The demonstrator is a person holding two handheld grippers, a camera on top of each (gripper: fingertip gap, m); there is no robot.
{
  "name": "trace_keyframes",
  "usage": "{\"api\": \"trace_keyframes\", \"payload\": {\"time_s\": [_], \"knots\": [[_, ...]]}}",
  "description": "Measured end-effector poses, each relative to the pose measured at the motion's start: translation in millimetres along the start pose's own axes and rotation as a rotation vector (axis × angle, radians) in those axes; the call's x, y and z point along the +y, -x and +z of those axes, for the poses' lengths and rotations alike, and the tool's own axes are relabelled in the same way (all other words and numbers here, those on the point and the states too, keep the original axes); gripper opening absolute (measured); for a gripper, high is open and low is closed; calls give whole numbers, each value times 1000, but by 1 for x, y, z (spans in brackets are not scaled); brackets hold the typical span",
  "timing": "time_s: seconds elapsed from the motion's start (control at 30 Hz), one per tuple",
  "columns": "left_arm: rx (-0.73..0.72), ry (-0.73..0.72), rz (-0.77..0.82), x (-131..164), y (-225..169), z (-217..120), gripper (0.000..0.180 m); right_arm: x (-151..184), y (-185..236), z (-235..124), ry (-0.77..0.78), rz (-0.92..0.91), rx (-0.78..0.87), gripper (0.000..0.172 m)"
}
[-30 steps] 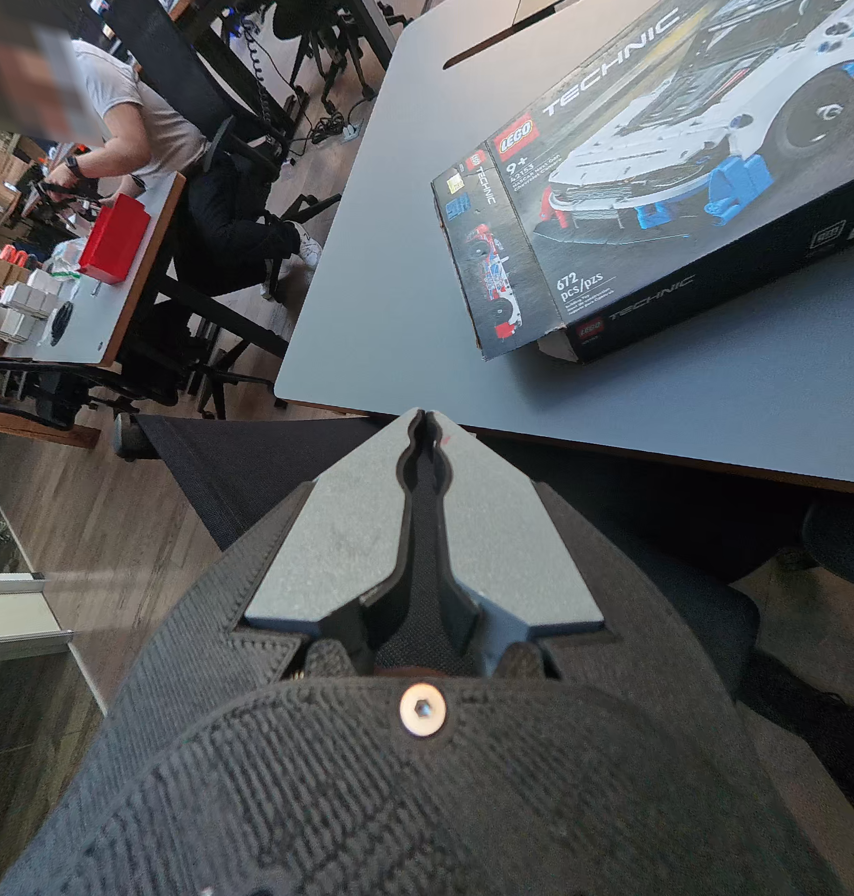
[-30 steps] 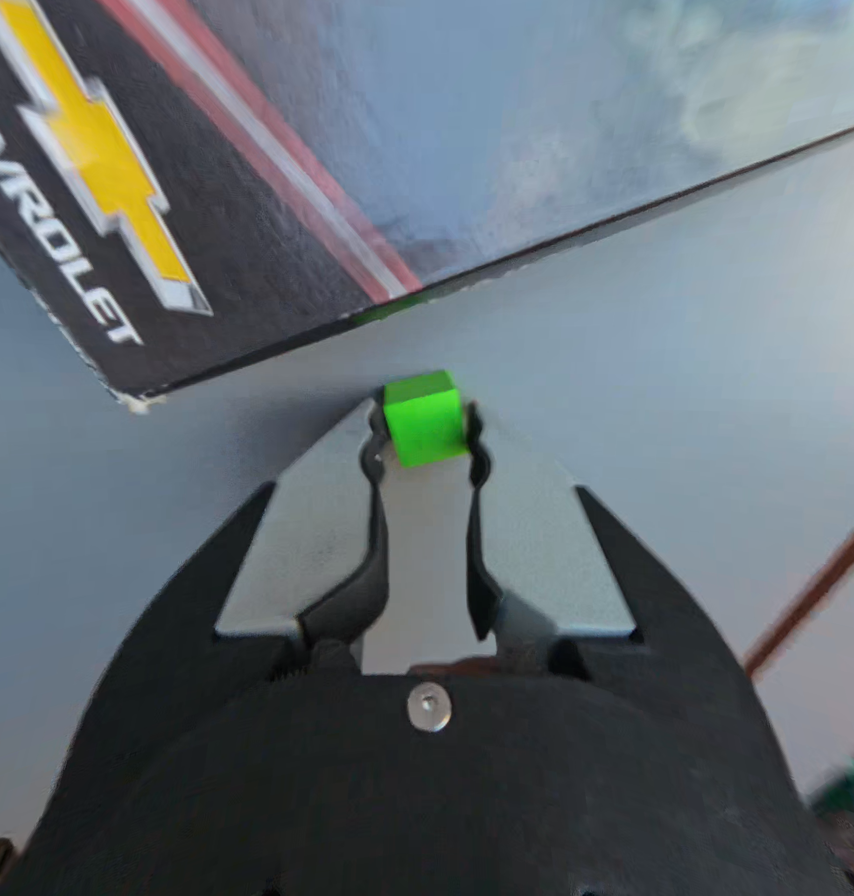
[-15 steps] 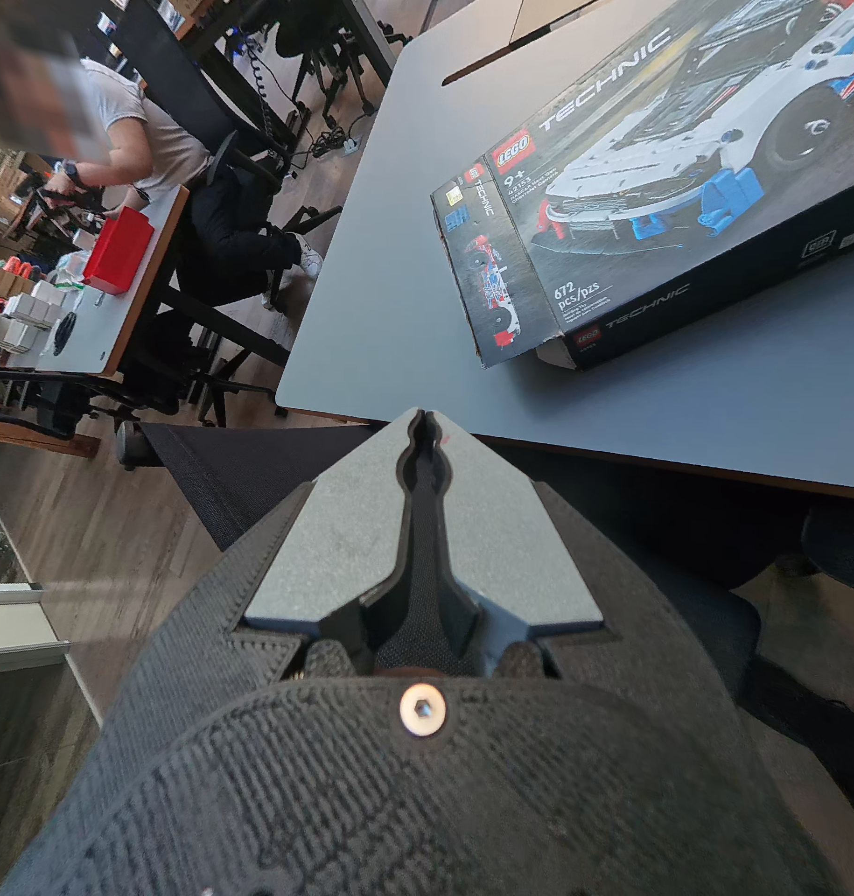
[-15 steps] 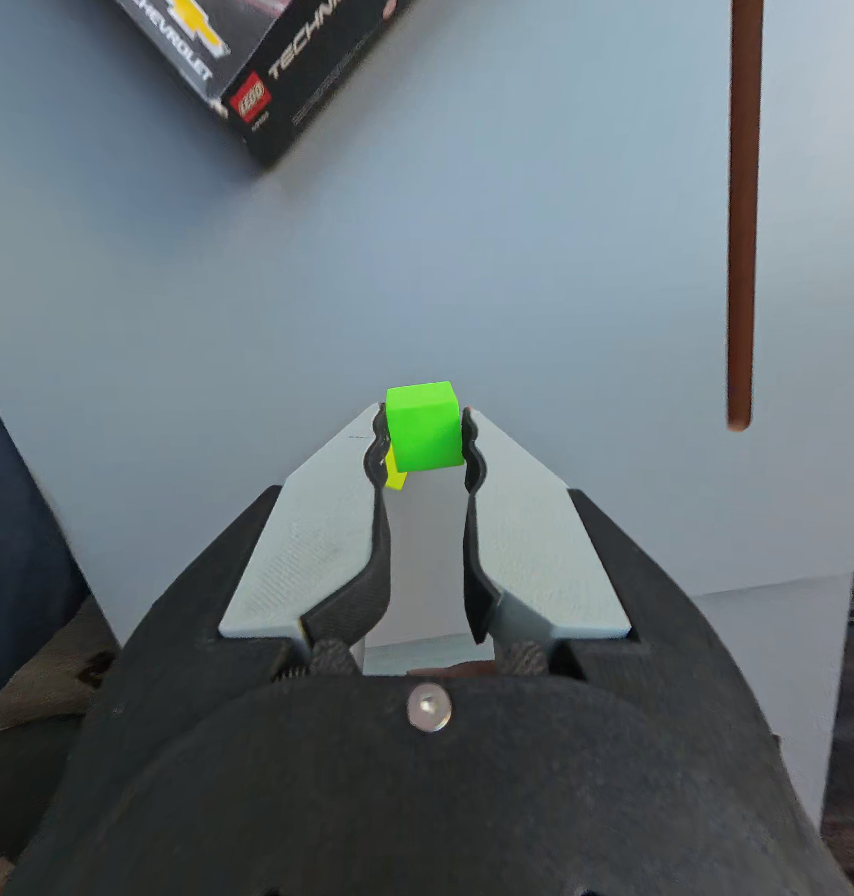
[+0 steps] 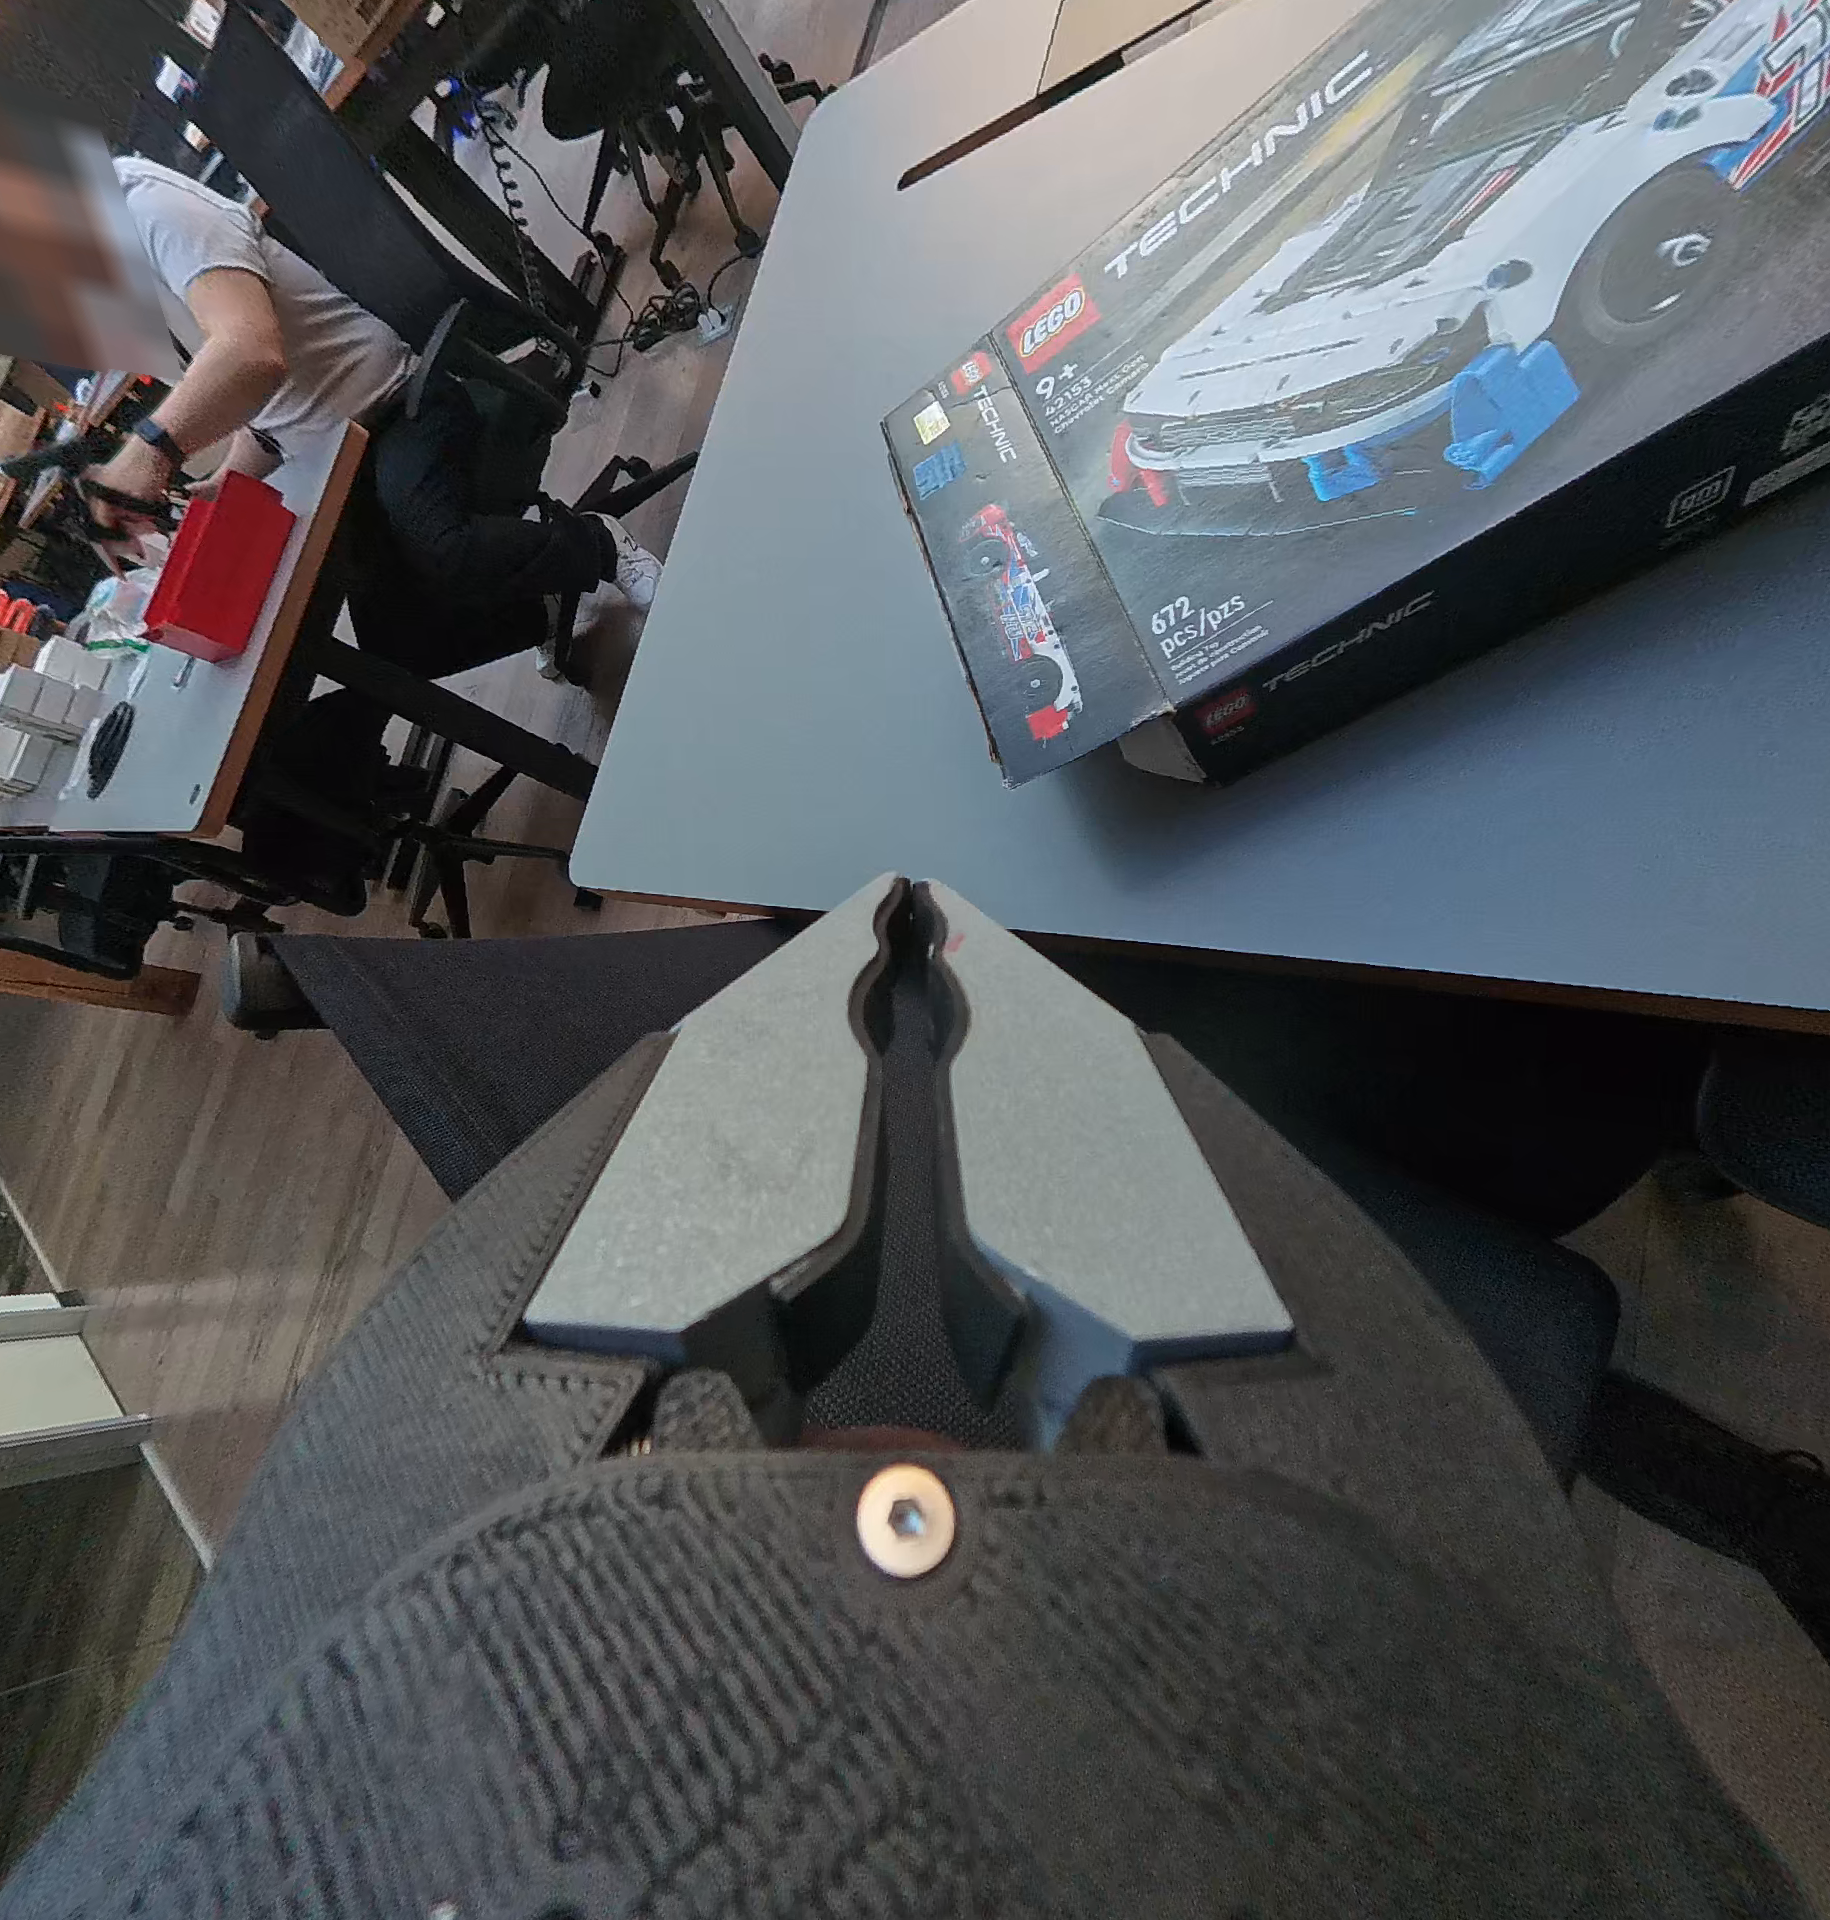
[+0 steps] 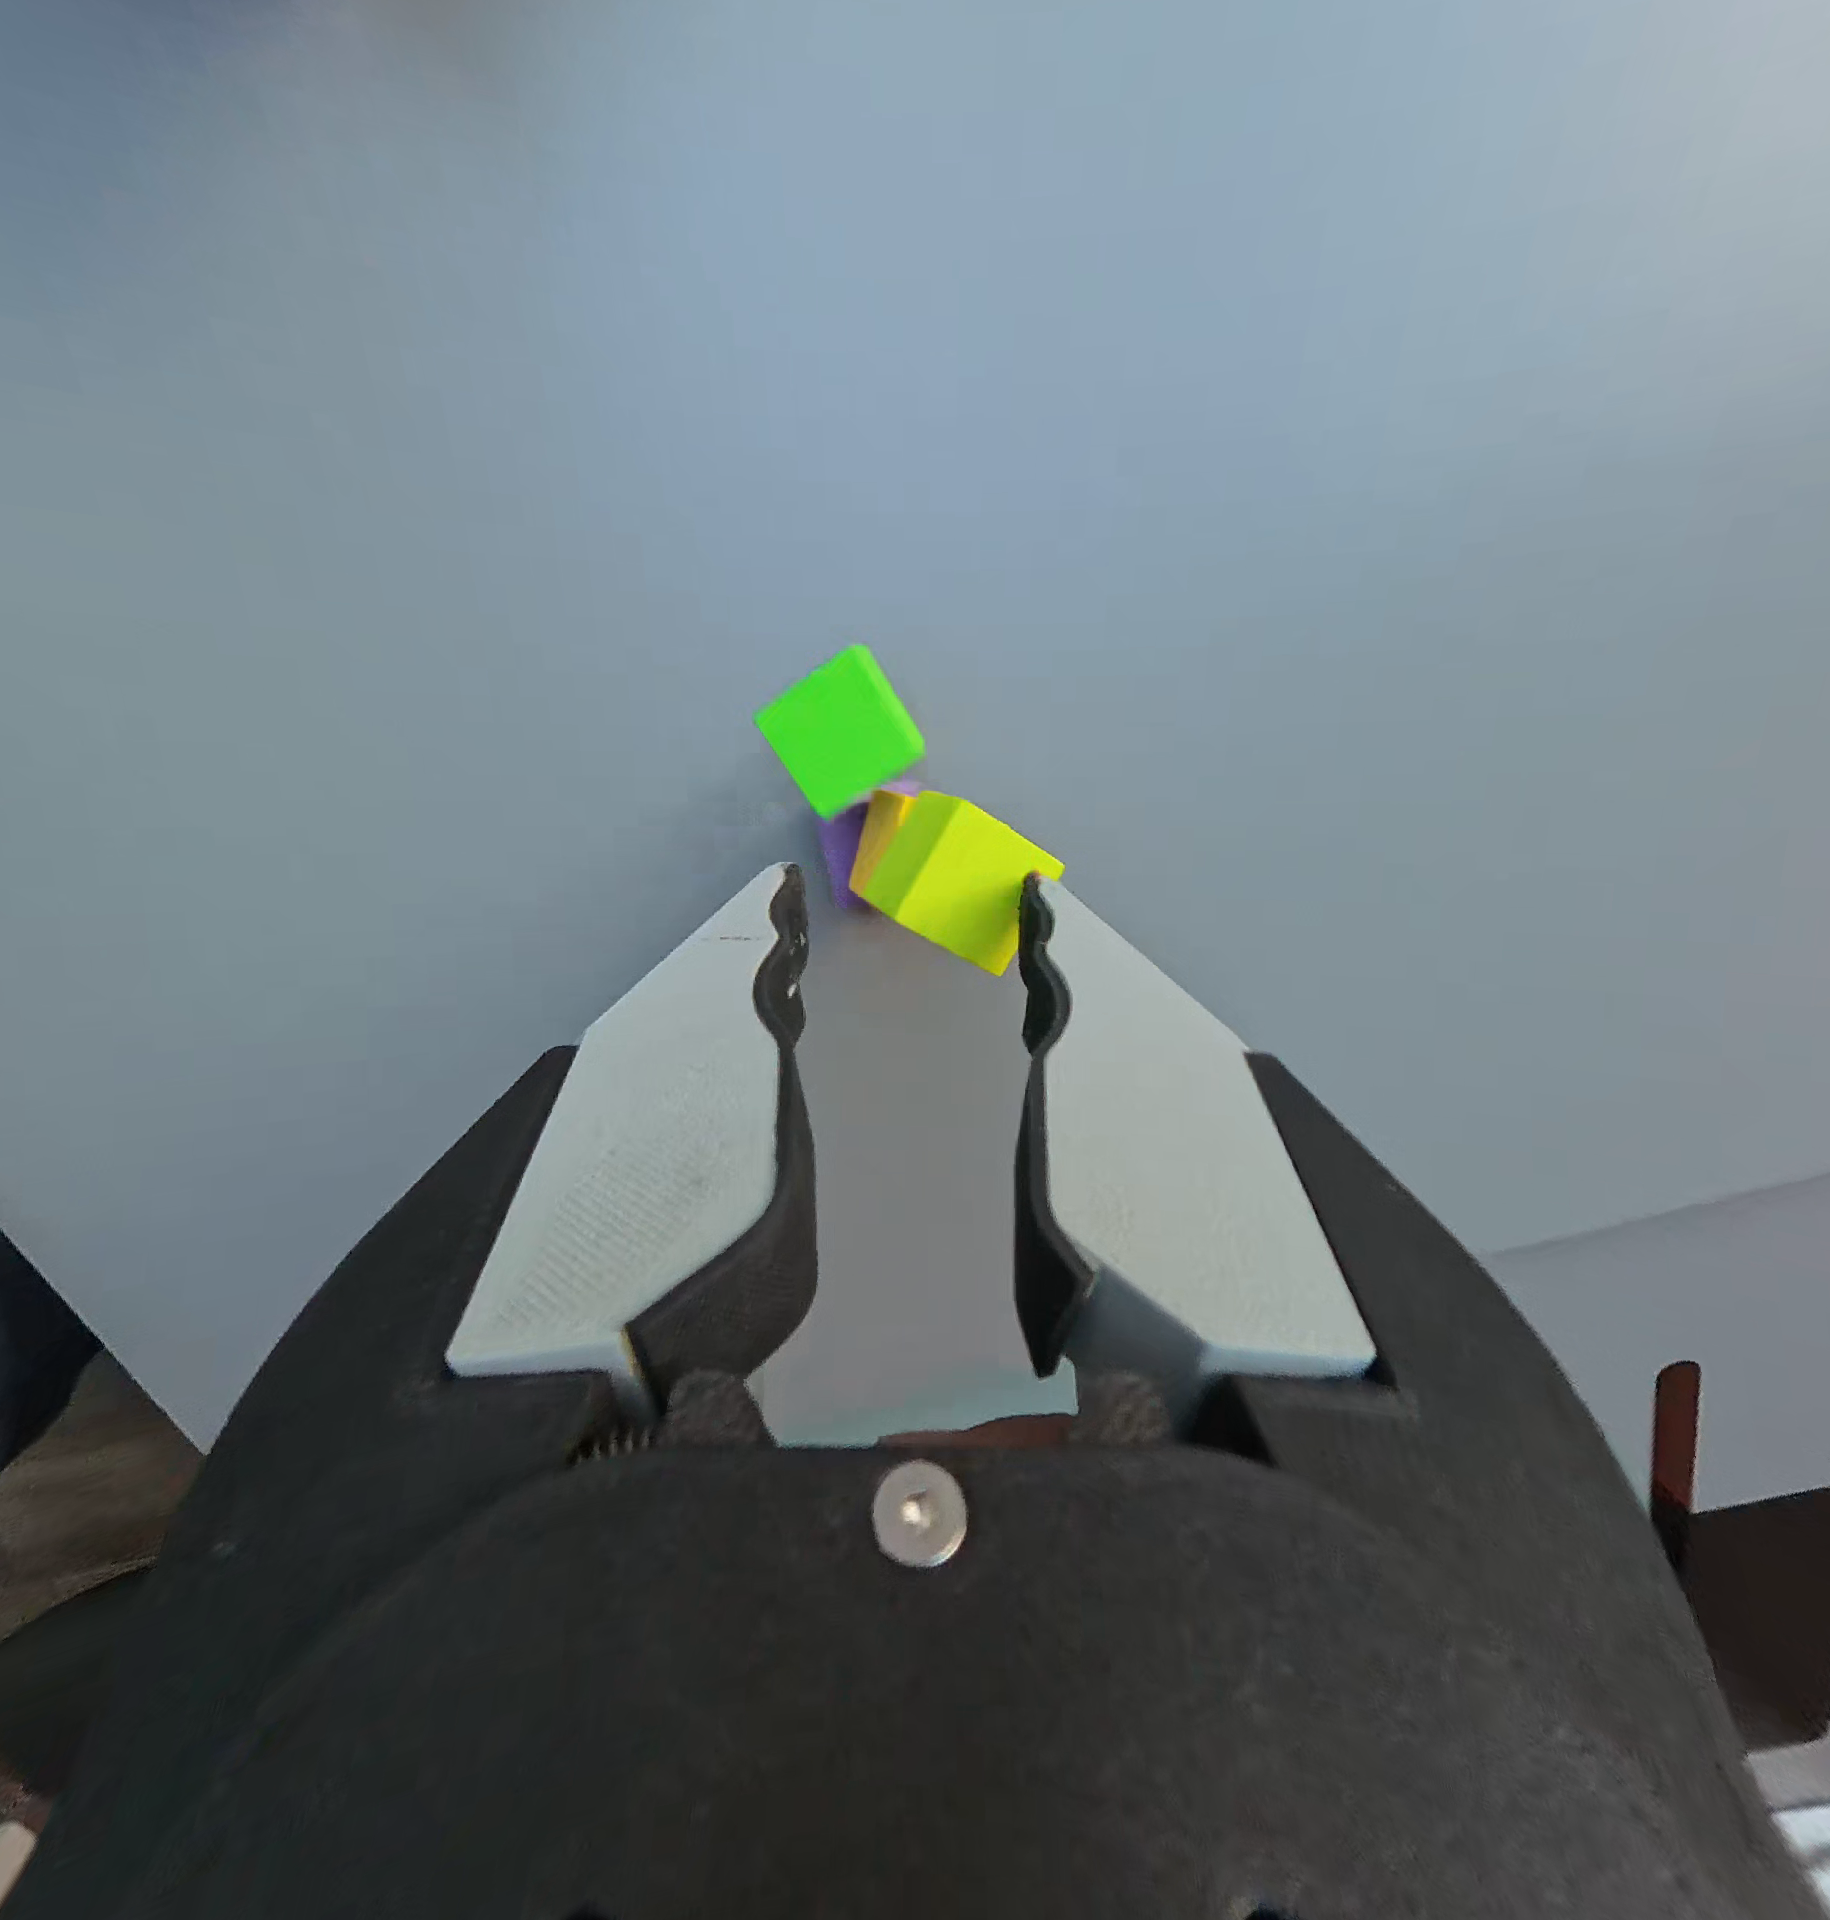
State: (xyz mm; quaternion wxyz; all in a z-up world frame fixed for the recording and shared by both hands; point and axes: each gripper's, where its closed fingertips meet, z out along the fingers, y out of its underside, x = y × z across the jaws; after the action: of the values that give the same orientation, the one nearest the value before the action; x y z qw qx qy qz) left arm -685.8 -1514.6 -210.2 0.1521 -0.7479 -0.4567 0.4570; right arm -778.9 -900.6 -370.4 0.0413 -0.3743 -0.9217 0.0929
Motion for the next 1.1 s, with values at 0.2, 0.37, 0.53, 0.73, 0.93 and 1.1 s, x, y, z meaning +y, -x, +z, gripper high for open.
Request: {"api": "trace_keyframes", "payload": {"time_s": [0.2, 0.37, 0.53, 0.73, 0.93, 1.1], "knots": [[3, -13, -20, -1, 2, -1, 0, 4, 2, -2, 15, -16, 7, 38], [6, -19, -13, -2, 1, -2, 0, 0, 8, -12, -33, -7, -21, 37], [7, -22, -13, -2, 1, -3, 0, 1, -1, -22, -58, 1, 8, 37], [5, -23, -8, -3, 0, -3, 0, -20, -5, -31, -105, 10, -15, 37], [3, -17, 3, -2, -1, -3, 0, -43, -6, -1, 134, 69, -75, 39], [-5, -18, 6, -2, 0, -3, 0, -38, -1, 34, 423, 34, -122, 47]]}}
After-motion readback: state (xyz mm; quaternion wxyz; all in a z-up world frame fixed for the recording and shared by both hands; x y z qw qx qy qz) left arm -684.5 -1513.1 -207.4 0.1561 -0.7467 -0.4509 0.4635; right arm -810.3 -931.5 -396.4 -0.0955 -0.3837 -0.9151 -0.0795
